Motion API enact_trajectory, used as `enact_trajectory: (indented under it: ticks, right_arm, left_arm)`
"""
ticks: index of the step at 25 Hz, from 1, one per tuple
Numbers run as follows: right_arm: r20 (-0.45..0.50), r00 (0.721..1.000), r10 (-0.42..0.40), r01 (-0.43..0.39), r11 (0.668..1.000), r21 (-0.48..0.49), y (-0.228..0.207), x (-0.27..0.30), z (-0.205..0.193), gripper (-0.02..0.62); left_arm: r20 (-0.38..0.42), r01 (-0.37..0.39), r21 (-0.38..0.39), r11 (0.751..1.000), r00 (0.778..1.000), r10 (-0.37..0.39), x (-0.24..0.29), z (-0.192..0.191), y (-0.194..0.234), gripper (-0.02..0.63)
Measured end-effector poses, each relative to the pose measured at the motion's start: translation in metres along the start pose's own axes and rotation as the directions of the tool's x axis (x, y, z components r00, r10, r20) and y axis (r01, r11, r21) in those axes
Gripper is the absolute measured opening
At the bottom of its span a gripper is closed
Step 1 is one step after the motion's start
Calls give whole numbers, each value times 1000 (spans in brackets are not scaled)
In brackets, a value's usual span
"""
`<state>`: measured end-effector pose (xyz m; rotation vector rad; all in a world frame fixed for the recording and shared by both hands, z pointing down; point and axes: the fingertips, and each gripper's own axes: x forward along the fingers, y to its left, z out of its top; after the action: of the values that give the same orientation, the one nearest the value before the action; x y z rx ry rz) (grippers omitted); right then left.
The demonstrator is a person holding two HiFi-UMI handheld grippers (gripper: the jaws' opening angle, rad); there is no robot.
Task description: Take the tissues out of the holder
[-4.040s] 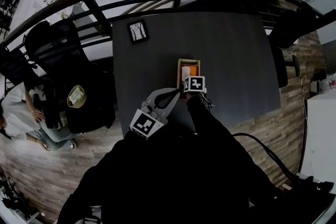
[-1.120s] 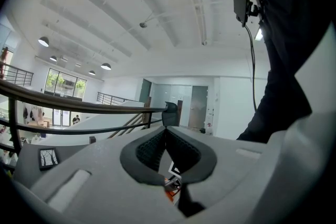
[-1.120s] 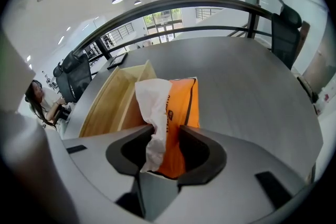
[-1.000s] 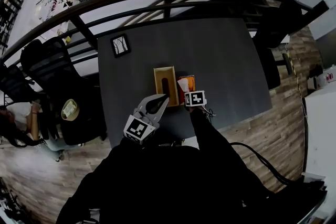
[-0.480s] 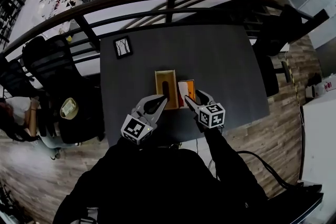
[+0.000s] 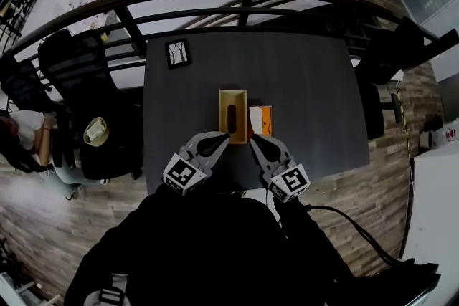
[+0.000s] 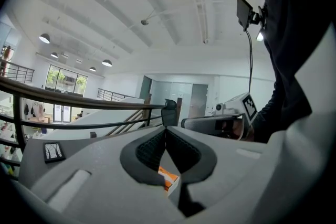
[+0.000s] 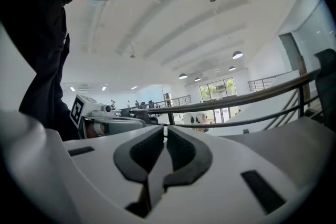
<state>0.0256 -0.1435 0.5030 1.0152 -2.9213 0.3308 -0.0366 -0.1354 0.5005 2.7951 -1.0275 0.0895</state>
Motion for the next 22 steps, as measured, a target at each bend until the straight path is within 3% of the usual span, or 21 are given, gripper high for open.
enact_trajectory:
  ticks: [1, 7, 22]
  right_arm:
    - [3, 1000, 10, -9, 1000, -22, 4, 1, 2, 3]
    - [-29, 998, 48, -51, 995, -85, 15, 5, 2, 2]
    - [-48, 994, 99, -102, 993, -67, 23, 11, 2, 2]
  left_arm:
    - [-1, -1, 1, 1000, 1000, 1, -1, 0, 0, 5]
    - [-4, -6, 2, 1000, 1000, 6, -3, 2, -4, 6]
    - [-11, -11, 0, 1000, 1000, 11, -10, 0, -4, 6]
